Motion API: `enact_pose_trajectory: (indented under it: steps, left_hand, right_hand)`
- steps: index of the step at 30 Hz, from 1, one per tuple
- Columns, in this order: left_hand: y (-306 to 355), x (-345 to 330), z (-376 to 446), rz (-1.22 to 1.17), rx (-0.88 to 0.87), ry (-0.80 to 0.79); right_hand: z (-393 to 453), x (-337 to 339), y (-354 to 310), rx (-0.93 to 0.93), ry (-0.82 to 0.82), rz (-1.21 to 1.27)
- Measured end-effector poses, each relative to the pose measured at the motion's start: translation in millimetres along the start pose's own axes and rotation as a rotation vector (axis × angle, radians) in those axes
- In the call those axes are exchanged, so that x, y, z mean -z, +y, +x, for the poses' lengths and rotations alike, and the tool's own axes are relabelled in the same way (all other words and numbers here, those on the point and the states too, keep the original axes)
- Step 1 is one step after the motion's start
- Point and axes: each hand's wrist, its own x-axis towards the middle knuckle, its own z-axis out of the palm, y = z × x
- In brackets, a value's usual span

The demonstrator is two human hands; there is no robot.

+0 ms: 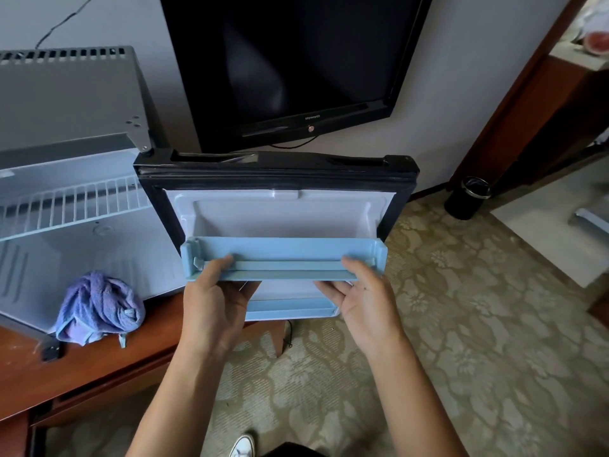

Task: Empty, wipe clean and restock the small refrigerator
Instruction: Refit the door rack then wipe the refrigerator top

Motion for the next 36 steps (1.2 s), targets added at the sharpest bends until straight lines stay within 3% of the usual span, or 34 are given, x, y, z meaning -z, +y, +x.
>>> enact_pose_trajectory:
  steps: [5,10,12,14,16,18,20,23,29,36]
  left_hand:
    - [-10.6,-9.0,-10.5,-0.03,-0.02,-0.02]
    - [-27.4,-22.1,-23.7,0.133,0.02,-0.087]
    - [-24.4,-23.3,-20.4,0.144,0.02,-0.053]
    - [-16.5,-22.0,-16.0,0.178,0.034,-0.037]
    - [-8.5,-18.9,-13.8,0.281,0.059,-0.057]
    - [-1.8,-17.8,-18.1,0.378,0.093,-0.143]
    - [1.4,-16.4,-22.8,0.417,0.146,-0.252]
    - [3.1,-13.3,-20.9,0.514,0.271,-0.436]
    - [9.1,-12.8,-13.8,0.639,0.51,-0.773]
    - [18.5,24.2,-0.9,0.442,0.611,-0.823]
  right_hand:
    - [-18.3,-2.0,5.4,0.132,0.068,-0.027]
    - [-28.9,0.2,13.5,0.198,0.072,-0.091]
    - [-33.6,9.0,9.9,0.169,-0.06,-0.182]
    - [-38.7,25.6,0.0,0.103,-0.344,-0.234]
    - [-42.0,45.1,-11.0,0.018,-0.622,-0.1]
    - [-40.9,58.6,-19.9,-0.083,-0.717,0.088]
    - [-35.2,59.8,-21.6,-0.118,-0.571,-0.004]
    - [-24.6,36.1,-13.9,-0.143,-0.287,-0.375]
    - [-7.8,-18.1,-0.7,-0.26,-0.35,-0.511]
    - [-1.0,-24.2,7.4,-0.276,-0.3,-0.28]
